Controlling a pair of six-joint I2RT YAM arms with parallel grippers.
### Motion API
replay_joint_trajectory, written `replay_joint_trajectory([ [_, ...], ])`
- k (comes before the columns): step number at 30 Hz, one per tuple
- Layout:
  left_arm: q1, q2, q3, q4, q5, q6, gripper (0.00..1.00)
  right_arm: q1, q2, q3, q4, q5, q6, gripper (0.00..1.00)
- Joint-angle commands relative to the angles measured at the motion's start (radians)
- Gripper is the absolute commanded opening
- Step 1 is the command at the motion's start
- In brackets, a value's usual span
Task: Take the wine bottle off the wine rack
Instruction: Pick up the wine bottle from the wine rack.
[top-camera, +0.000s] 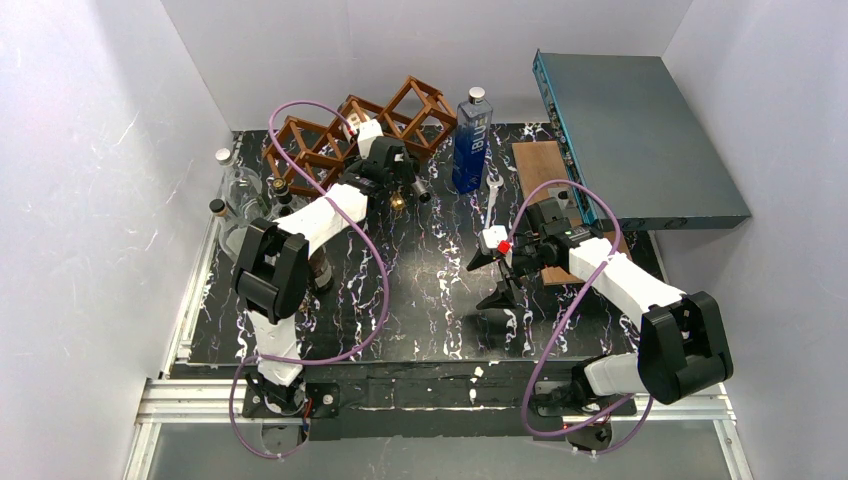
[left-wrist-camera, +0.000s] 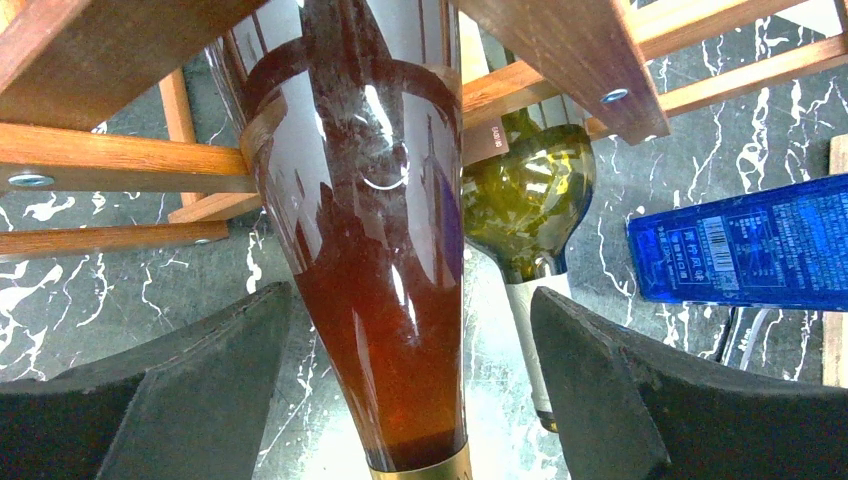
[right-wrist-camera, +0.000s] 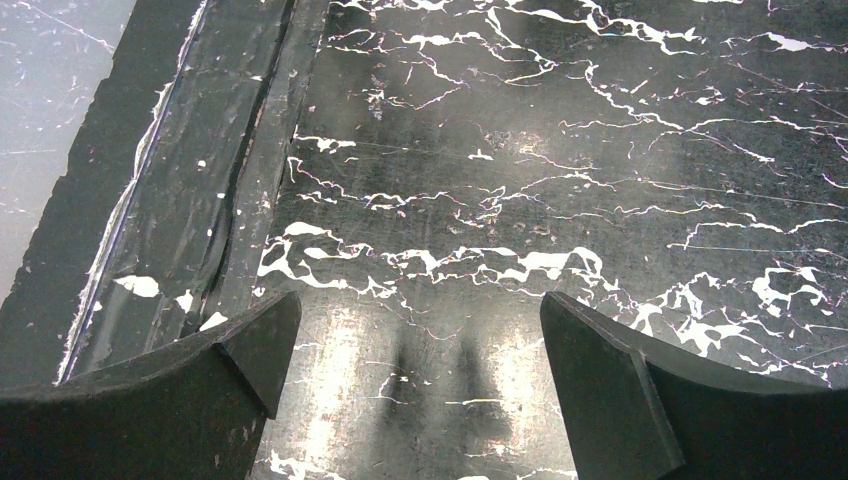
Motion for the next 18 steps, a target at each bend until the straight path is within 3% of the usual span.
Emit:
replay_joint_trajectory([
  [1,0.006,-0.006,-0.004,0.024,-0.032,-0.018,0.86,-0.02,-0.006,-0.009,0.019,-0.008,-0.013,1.0],
  [18,-0.002,-0.004,-0.037,0.041,-0.028,-0.031,0.77,-0.02,-0.003,-0.011,0.019,-0.004,-0.017,1.0],
])
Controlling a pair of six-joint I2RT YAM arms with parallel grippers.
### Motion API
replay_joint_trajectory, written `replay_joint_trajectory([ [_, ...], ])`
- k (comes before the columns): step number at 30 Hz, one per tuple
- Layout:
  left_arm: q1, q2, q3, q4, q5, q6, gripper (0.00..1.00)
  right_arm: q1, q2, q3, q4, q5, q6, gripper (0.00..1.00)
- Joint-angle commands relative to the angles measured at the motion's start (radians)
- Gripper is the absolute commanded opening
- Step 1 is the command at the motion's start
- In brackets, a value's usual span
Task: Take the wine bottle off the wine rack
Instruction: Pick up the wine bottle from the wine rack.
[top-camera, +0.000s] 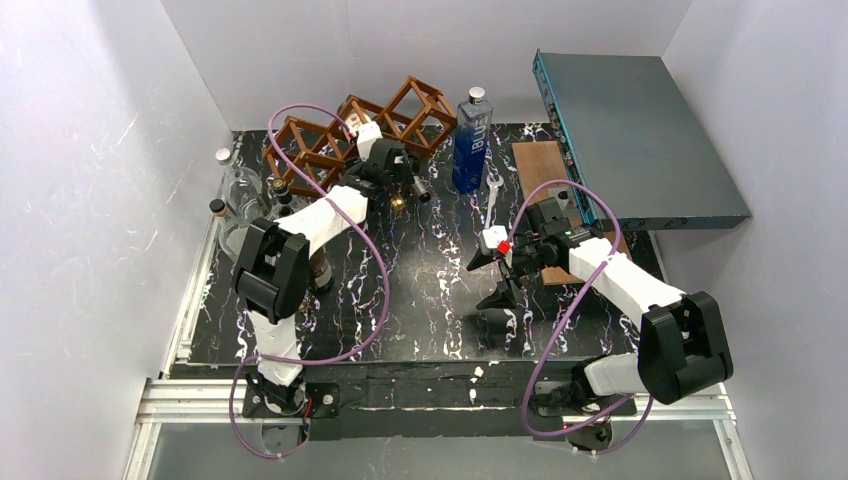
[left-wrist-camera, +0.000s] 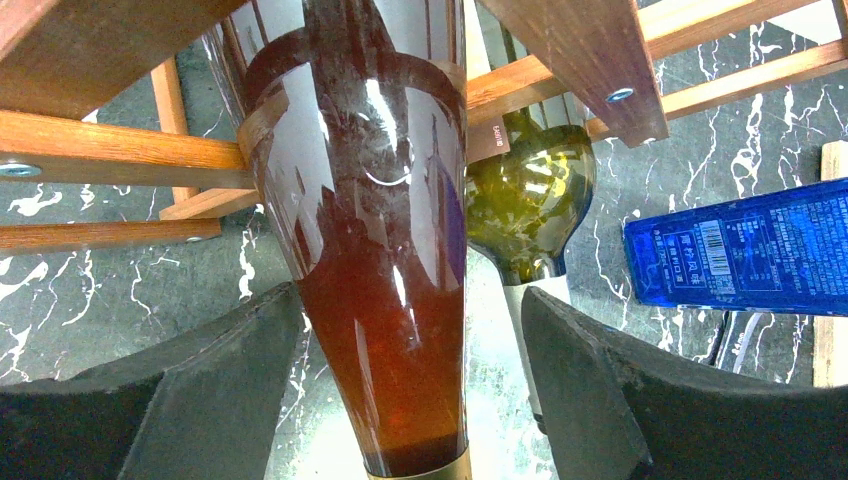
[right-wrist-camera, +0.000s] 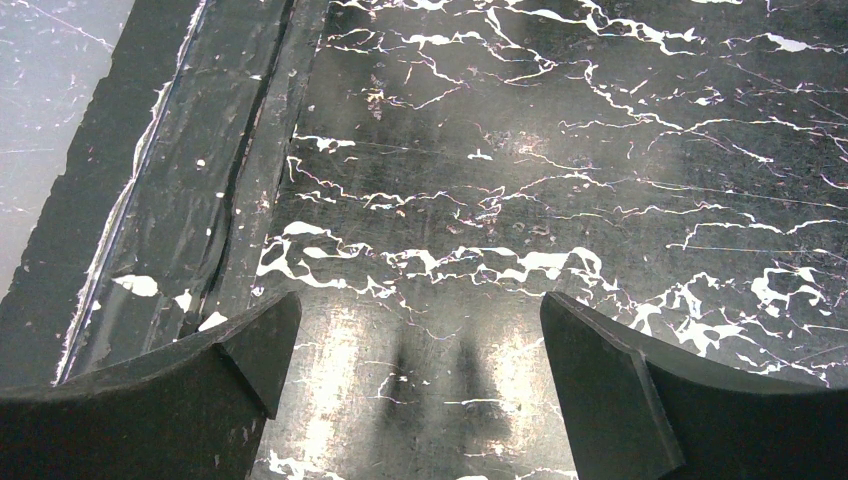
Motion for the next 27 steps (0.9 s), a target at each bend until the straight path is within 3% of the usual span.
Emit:
replay_joint_trajectory([
  [1,-0.002,-0.004,-0.022,0.014,-0.029,-0.01,0.76,-0.02,-0.003,-0.011,0.019,-0.004,-0.014,1.0],
  [27,-0.027,-0.021,-0.054,0.022,-0.049,-0.059,0.57,-0.018,-0.007,-0.011,0.013,0.003,-0.024,1.0],
])
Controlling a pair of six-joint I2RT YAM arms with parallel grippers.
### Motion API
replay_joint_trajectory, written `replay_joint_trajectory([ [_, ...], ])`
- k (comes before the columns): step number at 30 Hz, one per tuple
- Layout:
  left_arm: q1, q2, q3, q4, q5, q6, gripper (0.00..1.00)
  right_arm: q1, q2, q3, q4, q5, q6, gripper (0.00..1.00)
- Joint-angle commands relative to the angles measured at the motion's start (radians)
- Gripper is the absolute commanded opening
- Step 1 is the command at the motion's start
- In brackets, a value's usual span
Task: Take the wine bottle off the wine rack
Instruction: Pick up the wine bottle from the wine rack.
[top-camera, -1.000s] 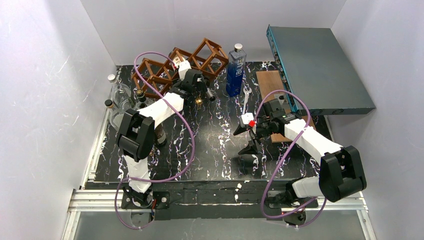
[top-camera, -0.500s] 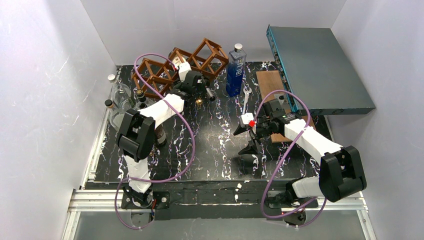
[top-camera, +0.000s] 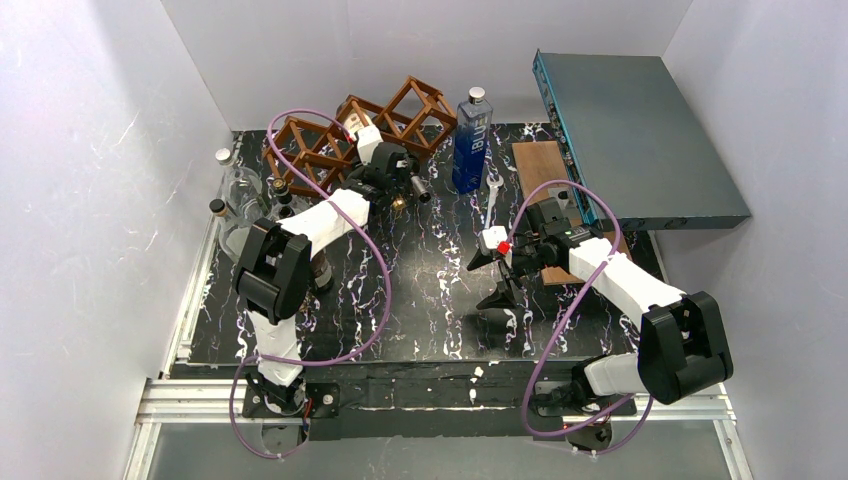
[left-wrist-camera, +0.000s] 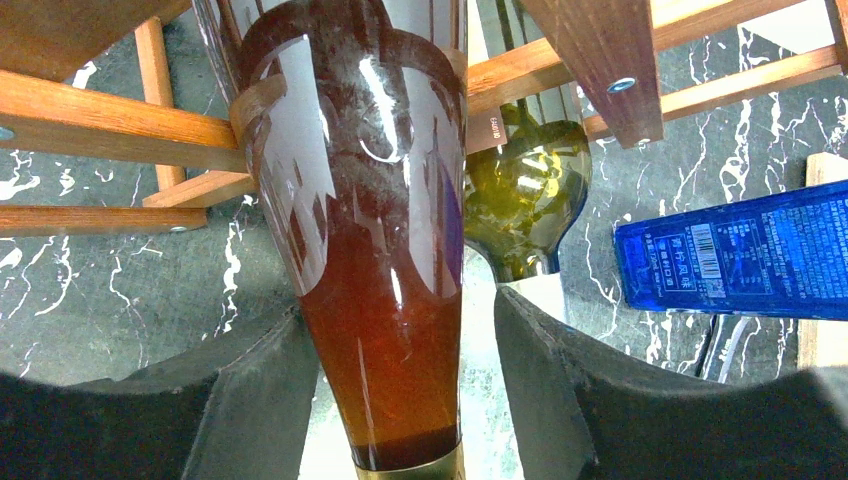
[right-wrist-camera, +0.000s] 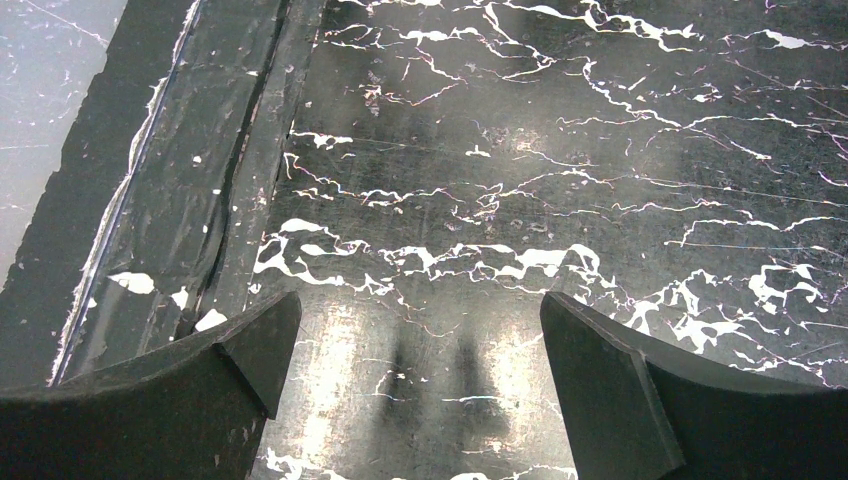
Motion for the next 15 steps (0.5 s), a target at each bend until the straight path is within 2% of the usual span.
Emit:
replay_joint_trajectory([
  [1,-0.013,-0.02,-0.02,-0.018,-0.029,-0.019,0.57,-0.018,-0.007,-0.011,0.013,-0.004,-0.02,1.0],
  [15,-0.016,-0.042,-0.031,-0.053,0.009,-0.082,0.64,-0.018,-0.01,-0.011,0.01,0.001,-0.026,1.0],
])
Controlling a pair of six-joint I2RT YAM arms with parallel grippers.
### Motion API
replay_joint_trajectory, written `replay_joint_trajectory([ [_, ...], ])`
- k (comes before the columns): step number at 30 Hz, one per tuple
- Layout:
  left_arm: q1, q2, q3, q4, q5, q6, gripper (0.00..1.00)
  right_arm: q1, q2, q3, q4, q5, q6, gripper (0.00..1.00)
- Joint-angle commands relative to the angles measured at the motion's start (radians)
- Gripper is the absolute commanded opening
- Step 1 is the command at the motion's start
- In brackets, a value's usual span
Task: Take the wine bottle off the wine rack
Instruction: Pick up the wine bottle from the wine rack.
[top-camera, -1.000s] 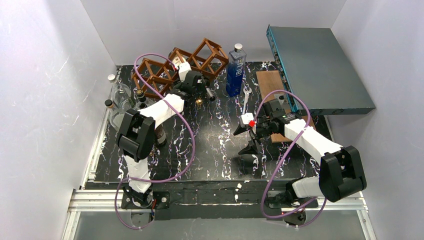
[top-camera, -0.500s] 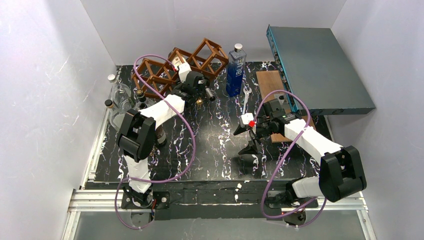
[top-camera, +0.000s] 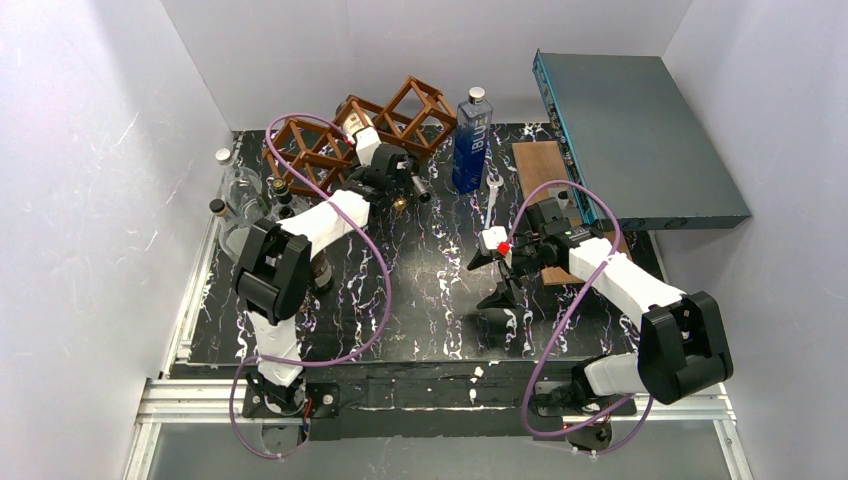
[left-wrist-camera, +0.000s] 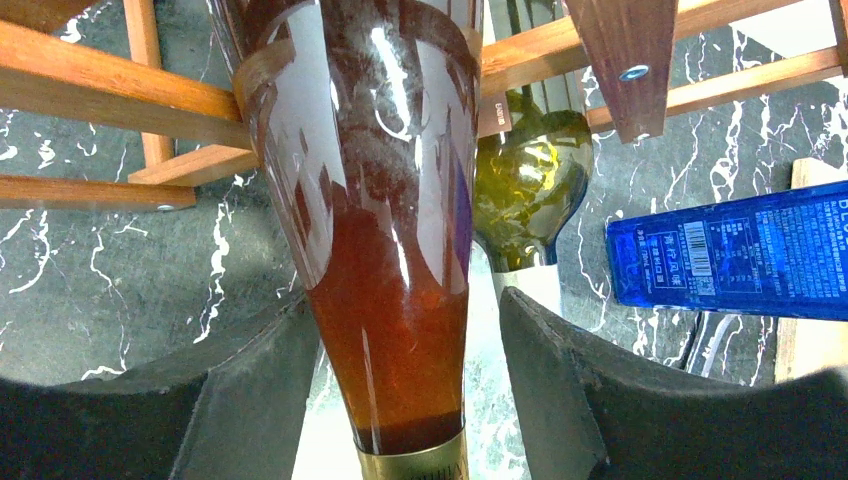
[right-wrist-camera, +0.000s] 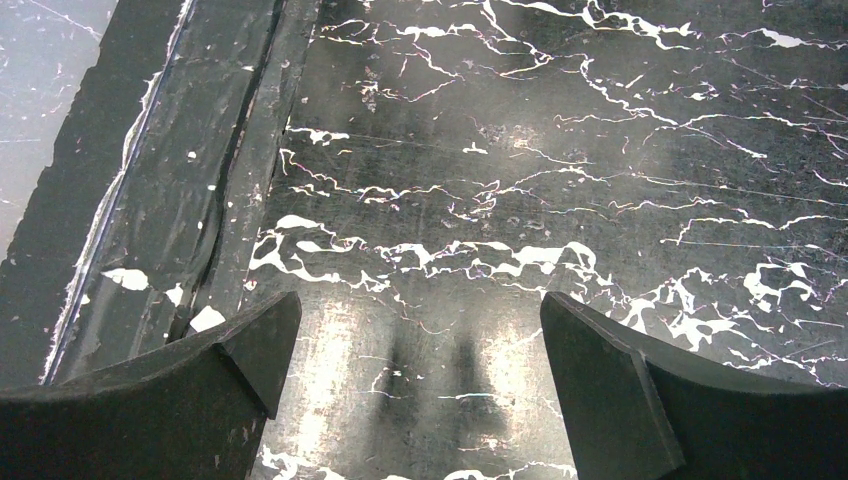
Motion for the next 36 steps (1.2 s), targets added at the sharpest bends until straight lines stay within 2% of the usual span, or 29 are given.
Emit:
replay_joint_trajectory([
  [1,-0.014,-0.04,-0.022,-0.049,0.007,-0.036,0.63,-0.018,-0.01,-0.01,0.01,-0.007,-0.018,1.0],
  [10,-0.014,-0.053,-0.03,-0.048,0.016,-0.057,0.54,-0.018,-0.011,-0.01,0.01,-0.005,-0.019,1.0],
  [13,-0.016,-0.061,-0.03,-0.051,0.015,-0.062,0.46,-0.018,-0.012,-0.01,0.01,-0.005,-0.021,1.0],
  [16,-0.014,-0.073,-0.032,-0.048,0.012,-0.067,0.32,-0.018,-0.012,-0.01,0.009,-0.004,-0.021,1.0],
  [19,-0.014,-0.088,-0.037,-0.039,0.014,-0.06,0.06,-0.018,-0.011,-0.01,0.008,-0.003,-0.022,1.0],
  [20,-0.014,-0.094,-0.038,-0.035,0.013,-0.054,0.0,-0.018,-0.012,-0.01,0.009,-0.002,-0.022,1.0],
  [36,-0.07,-0.208,-0.089,0.051,-0.126,0.08,0.0,-0.018,-0.013,-0.01,0.005,-0.001,-0.025,1.0],
])
